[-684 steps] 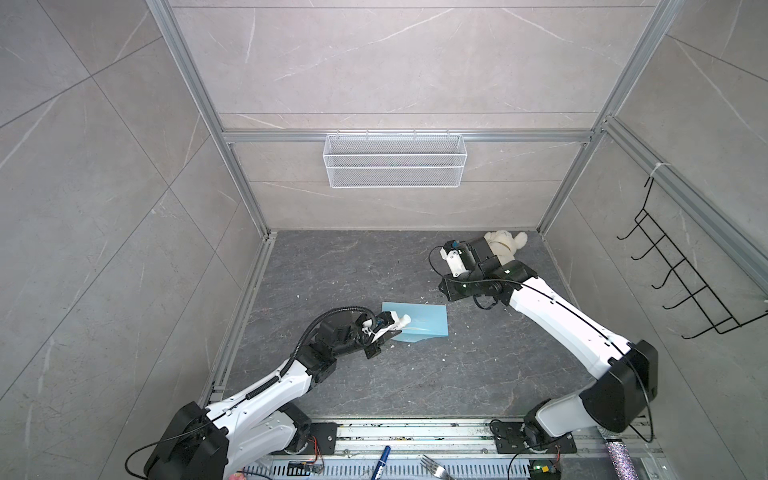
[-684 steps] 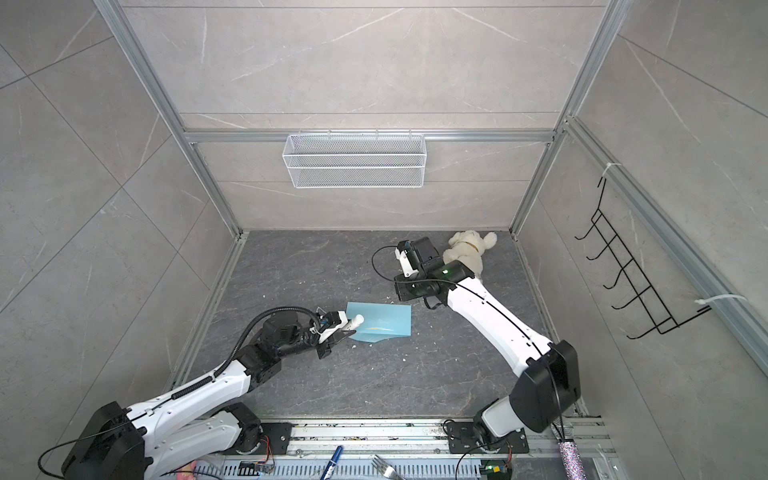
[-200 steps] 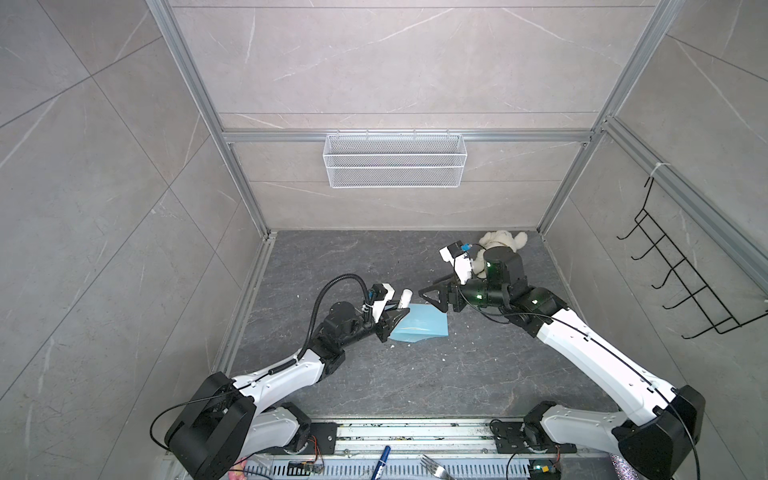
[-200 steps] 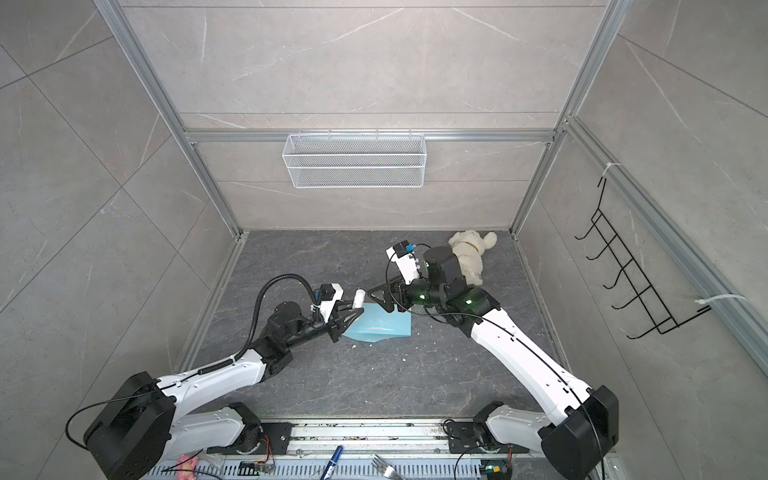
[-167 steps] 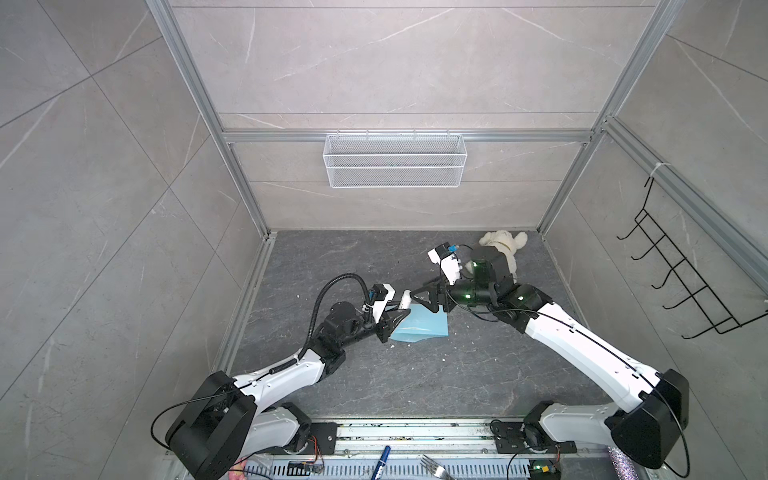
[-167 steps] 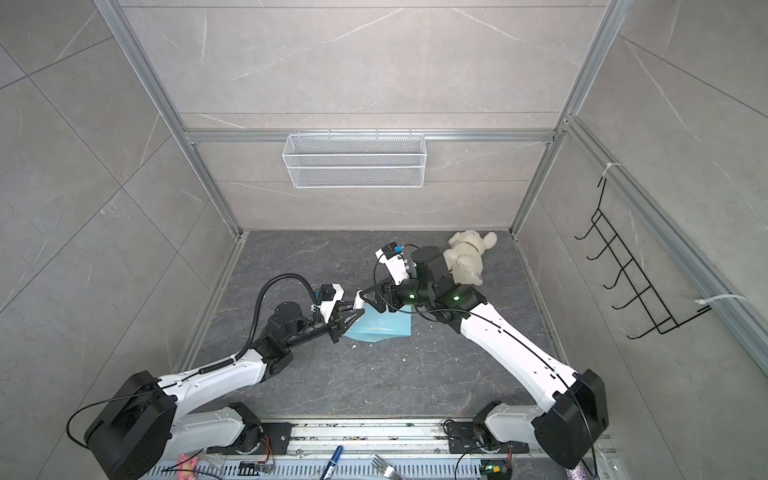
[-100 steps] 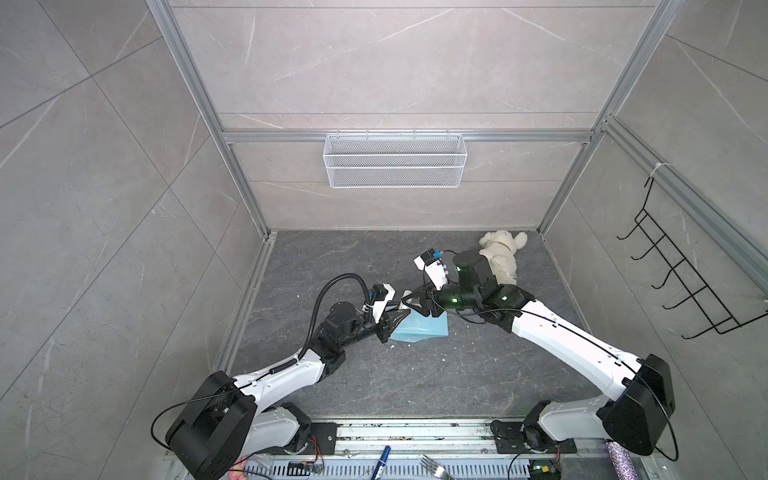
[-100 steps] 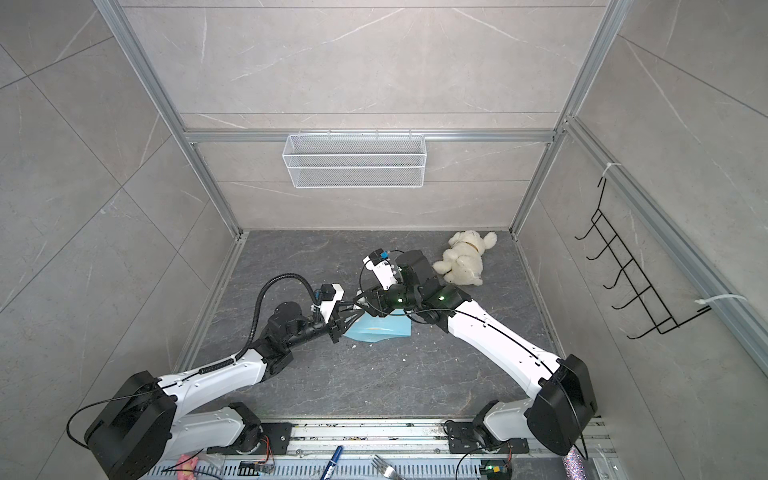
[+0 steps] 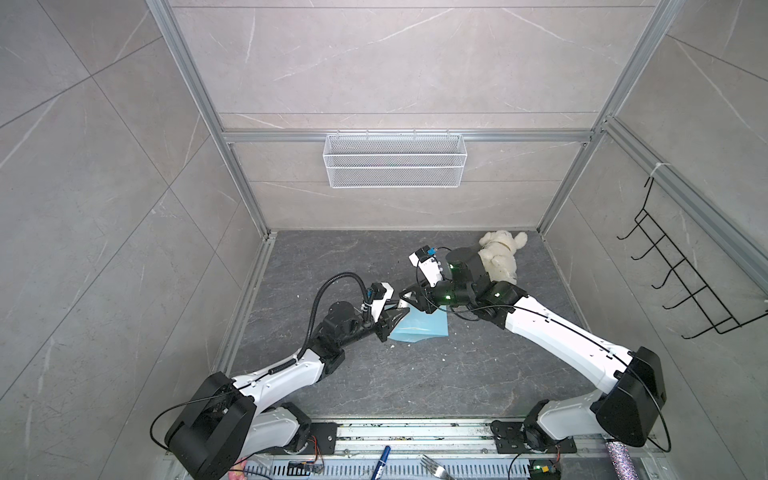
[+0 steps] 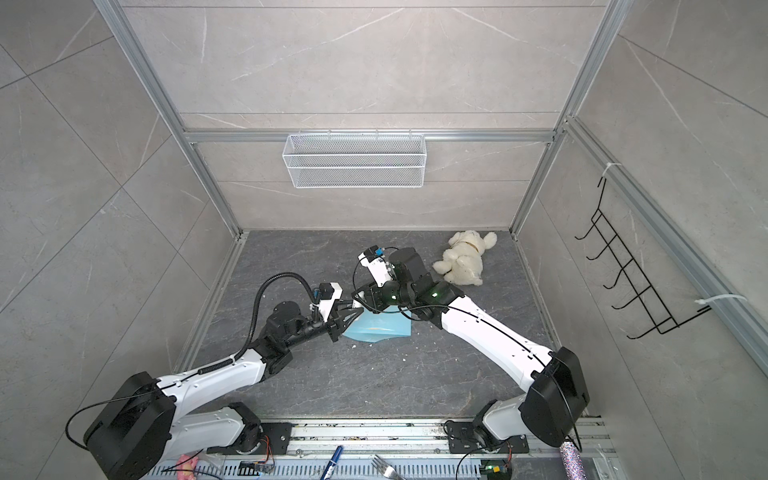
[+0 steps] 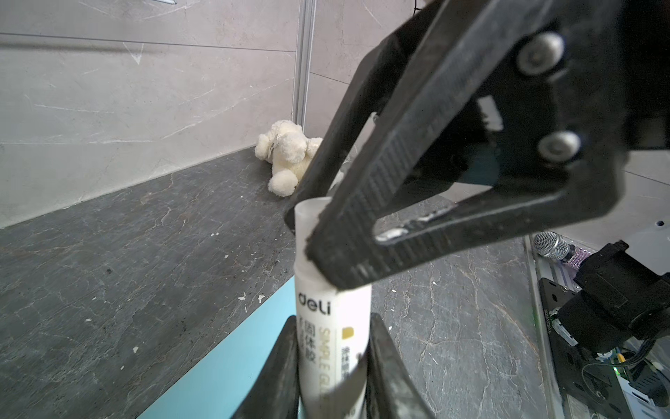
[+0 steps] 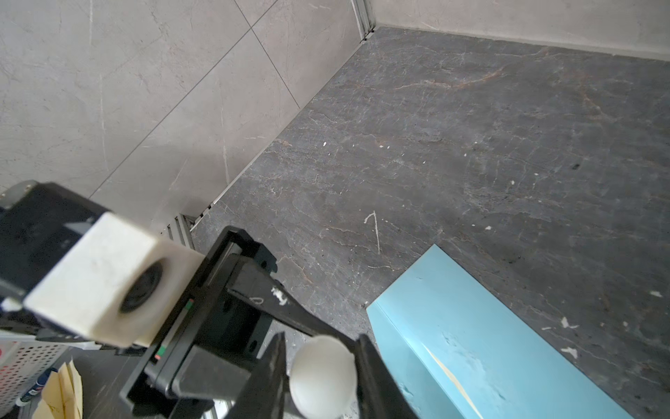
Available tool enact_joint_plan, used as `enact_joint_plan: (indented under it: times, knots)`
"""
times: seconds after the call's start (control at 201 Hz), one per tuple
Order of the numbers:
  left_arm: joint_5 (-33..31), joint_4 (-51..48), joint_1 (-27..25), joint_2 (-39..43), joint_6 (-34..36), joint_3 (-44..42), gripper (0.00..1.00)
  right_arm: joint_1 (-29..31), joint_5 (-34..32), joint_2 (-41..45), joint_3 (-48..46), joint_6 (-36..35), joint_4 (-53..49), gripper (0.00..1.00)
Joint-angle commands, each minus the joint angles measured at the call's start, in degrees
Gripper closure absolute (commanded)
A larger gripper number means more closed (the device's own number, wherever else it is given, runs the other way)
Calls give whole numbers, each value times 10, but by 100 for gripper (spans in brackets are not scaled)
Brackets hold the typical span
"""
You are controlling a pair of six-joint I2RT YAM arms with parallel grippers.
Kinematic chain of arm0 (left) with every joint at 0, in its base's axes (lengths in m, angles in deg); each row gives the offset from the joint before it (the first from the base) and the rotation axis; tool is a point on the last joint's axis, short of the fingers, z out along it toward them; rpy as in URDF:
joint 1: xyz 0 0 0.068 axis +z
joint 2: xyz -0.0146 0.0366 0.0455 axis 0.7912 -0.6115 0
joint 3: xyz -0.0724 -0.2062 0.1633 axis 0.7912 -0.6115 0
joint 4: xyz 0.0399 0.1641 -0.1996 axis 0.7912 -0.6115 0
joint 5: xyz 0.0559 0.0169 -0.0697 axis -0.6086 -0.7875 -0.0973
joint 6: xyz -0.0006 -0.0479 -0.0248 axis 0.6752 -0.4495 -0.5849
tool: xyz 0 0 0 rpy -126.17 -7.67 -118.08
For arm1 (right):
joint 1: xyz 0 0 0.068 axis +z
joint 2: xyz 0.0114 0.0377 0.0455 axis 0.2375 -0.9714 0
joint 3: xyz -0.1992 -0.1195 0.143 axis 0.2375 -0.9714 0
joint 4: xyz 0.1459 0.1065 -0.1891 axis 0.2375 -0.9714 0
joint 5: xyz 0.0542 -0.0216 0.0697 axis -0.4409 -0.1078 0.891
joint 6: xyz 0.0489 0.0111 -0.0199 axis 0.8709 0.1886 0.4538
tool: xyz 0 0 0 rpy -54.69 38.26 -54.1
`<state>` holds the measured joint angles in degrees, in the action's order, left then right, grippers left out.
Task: Place the letter into the envelope and seal it
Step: 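Reach the right gripper to the glue stick held by the left gripper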
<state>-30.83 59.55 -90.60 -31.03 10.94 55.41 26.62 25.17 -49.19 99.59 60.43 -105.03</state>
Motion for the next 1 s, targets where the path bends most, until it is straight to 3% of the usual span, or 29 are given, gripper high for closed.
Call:
enact_joint_plan:
  times: [0.0, 0.105, 0.428, 0.503, 0.627, 0.692, 0.797, 0.991]
  knots:
    - [24, 36, -3, 13, 1, 16, 100, 10, 6, -6, 17, -1, 4, 63]
    - [28, 36, -4, 16, -2, 15, 100, 11, 1, -9, 16, 0, 7, 65]
    - [25, 35, -3, 25, -1, 8, 100, 13, 4, -20, 26, -11, -4, 90]
    - [26, 35, -3, 30, -3, 5, 84, 14, -3, -17, 28, -27, -17, 93]
    - [47, 8, -3, 59, -4, 5, 40, 13, -14, -1, 39, -88, -70, 98]
    - [64, -21, -2, 81, 6, 2, 27, 14, -16, 13, 41, -126, -95, 100]
    - [121, -64, 3, 113, 23, 0, 17, 14, 6, 27, 53, -186, -141, 100]
    - [238, -89, 18, 120, 9, 6, 16, 14, 84, 45, 63, -243, -174, 100]
